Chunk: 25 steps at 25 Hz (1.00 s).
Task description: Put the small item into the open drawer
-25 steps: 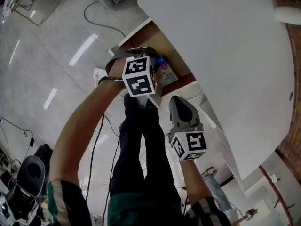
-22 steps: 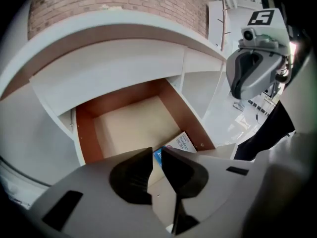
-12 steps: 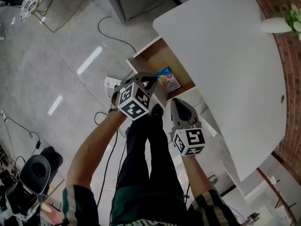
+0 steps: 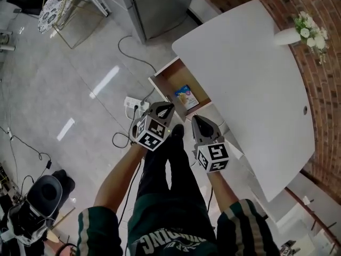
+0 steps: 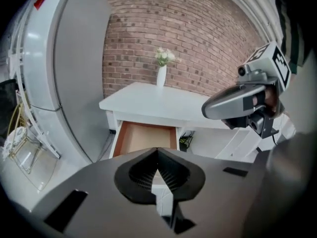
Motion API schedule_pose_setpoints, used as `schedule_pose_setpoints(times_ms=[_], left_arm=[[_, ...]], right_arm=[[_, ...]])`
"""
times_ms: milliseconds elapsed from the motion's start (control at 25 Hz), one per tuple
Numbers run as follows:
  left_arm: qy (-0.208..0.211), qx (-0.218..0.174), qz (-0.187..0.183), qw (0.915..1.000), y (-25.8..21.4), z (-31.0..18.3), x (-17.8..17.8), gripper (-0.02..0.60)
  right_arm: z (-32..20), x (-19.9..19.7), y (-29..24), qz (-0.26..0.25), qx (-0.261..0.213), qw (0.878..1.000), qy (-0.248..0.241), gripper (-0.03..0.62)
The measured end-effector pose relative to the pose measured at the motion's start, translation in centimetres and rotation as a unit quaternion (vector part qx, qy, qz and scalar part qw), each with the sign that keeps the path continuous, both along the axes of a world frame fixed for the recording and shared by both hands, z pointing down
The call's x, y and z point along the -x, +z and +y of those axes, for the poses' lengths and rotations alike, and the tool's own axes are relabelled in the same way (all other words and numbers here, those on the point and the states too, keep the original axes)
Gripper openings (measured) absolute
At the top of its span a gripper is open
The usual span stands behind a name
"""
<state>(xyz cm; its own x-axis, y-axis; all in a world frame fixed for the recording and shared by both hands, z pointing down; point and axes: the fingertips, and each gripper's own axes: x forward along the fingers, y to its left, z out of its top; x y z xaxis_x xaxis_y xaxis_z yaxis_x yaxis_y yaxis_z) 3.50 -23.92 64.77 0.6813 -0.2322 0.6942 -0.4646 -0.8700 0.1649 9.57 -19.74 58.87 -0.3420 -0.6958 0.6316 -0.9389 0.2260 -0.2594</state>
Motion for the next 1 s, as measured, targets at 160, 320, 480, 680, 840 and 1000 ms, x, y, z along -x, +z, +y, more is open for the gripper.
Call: schedule_pose_setpoints(times_ms=[160,320,480,680,840,1000], left_arm=[[-0.021,-0.049,0.030,0.9981,-6.0,-2.7,-0.2,0.015],[-0.036,-0.077,0.053,0.9950,-11.6,-3.5,-0.2,0.015],[-0.057,-0.104,0.081,0.9897,-16.9,-4.5,-0.2,0.015],[-0.076,-0.146,0.109,0.9804,-23.3,-6.1,0.4,0.015],[-0.087,-0.170,0.134,0.9725,-27.5,-6.5,1.3,0.015],[-0.089,-0.191,0.145,0.9666,-30.5,-6.5,2.3,0.015]], right_arm=[[-1.8,-1.3,-3.8,-0.009,-0.038,0.999,0.004,0.025],[-2.3,-2.3,-8.2,-0.006,-0.060,0.998,0.007,0.025],[-3.1,-2.9,-12.6,-0.007,-0.092,0.996,0.011,0.025],[-4.7,-3.4,-18.1,-0.009,-0.140,0.990,0.017,0.025],[-5.7,-3.0,-21.1,-0.008,-0.169,0.986,0.010,0.025],[-6.2,-1.8,-23.5,-0.010,-0.191,0.982,-0.001,0.025]])
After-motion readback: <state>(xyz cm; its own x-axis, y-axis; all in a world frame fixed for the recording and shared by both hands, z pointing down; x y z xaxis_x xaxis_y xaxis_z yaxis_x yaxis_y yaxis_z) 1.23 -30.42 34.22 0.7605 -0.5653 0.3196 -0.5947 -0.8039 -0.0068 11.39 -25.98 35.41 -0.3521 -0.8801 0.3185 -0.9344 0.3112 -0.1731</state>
